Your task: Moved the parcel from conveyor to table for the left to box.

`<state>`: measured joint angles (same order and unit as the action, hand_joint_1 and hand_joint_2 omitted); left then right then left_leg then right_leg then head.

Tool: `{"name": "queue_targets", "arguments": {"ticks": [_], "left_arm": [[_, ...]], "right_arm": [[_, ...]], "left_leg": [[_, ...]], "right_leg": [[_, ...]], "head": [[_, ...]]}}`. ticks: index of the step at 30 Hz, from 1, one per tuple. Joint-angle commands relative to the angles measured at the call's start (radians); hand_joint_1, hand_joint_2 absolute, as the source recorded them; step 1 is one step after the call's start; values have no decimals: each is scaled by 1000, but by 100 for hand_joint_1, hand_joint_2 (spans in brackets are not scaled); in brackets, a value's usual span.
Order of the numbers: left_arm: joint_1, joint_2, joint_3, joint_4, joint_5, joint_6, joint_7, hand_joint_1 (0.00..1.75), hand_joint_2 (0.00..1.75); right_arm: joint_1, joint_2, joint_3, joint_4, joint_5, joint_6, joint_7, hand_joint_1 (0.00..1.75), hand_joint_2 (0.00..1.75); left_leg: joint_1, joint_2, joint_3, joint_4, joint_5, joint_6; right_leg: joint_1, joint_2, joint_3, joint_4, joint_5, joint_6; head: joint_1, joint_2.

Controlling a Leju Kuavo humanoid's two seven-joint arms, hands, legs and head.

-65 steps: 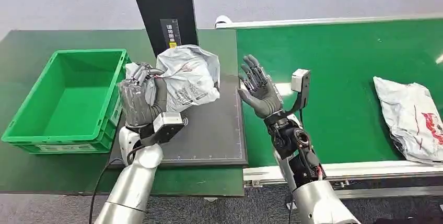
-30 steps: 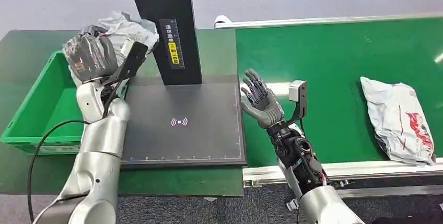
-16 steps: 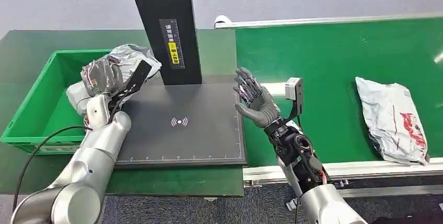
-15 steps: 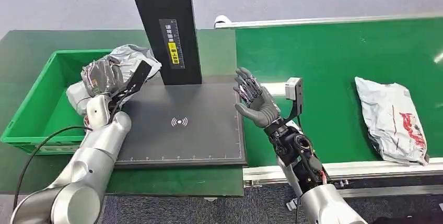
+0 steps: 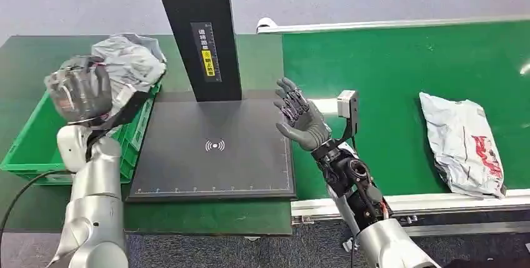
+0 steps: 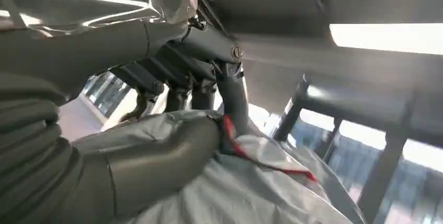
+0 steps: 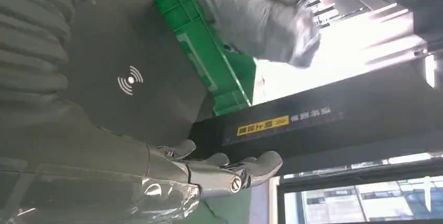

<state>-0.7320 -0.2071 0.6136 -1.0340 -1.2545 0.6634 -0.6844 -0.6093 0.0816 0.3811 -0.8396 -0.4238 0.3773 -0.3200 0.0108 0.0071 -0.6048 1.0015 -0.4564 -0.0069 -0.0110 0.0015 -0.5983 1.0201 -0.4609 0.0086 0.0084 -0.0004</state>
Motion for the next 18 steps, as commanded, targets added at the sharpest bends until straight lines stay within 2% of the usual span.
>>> {"name": "queue_targets", "arguments": {"ticks": [1, 2, 3, 6, 10, 13, 15, 18], "left_arm": [[-142, -64, 466, 148, -89, 35, -14, 0, 175], [-86, -88, 346, 18, 210, 35, -14, 0, 175], [-71, -94, 324, -22, 272, 35, -14, 0, 175], [-71, -94, 324, -22, 272, 35, -14, 0, 175], [-71, -94, 324, -22, 272, 35, -14, 0, 175], [-17, -120, 298, -204, 440, 35, -14, 0, 175], [-10, -119, 298, -213, 436, 35, -14, 0, 175], [-7, -122, 293, -202, 402, 35, -14, 0, 175]], "right_arm": [[-42, -31, 63, 41, -1, -3, -18, 0, 175], [-39, -34, 69, 41, 4, 11, -18, 0, 175], [-41, -33, 71, 44, 6, 12, -20, 0, 175], [-41, -33, 71, 44, 6, 12, -20, 0, 175], [-41, -33, 71, 44, 6, 12, -20, 0, 175], [-68, -12, 82, 80, 9, 18, -29, 0, 175], [-74, -11, 84, 91, 9, 14, -36, 0, 175], [-73, -18, 85, 93, 11, 10, -44, 0, 175]], "left_leg": [[0, -1, 2, -1, 0, 0], [0, -4, 3, -1, 1, 0], [0, -5, 1, -1, 1, 0], [1, -2, 1, 0, 0, 0], [0, -4, 2, 0, 0, 0], [1, -1, 2, 0, 0, 0], [1, 2, 2, 0, -1, 0], [0, -3, 2, -1, 0, 0]], "right_leg": [[0, -1, 2, 0, 0, 0], [0, -3, 3, -1, 0, -1], [0, -4, 2, -1, 0, 0], [1, -1, 2, 0, 0, 0], [1, -3, 4, -1, 0, 0], [1, 1, 3, -1, 0, 0], [1, 2, 2, -1, 1, -1], [1, -2, 3, -1, 0, -1]], "head": [[0, 0], [0, 0], [0, 0], [-1, 0], [0, 0], [0, 0], [0, 0], [0, 0]]}}
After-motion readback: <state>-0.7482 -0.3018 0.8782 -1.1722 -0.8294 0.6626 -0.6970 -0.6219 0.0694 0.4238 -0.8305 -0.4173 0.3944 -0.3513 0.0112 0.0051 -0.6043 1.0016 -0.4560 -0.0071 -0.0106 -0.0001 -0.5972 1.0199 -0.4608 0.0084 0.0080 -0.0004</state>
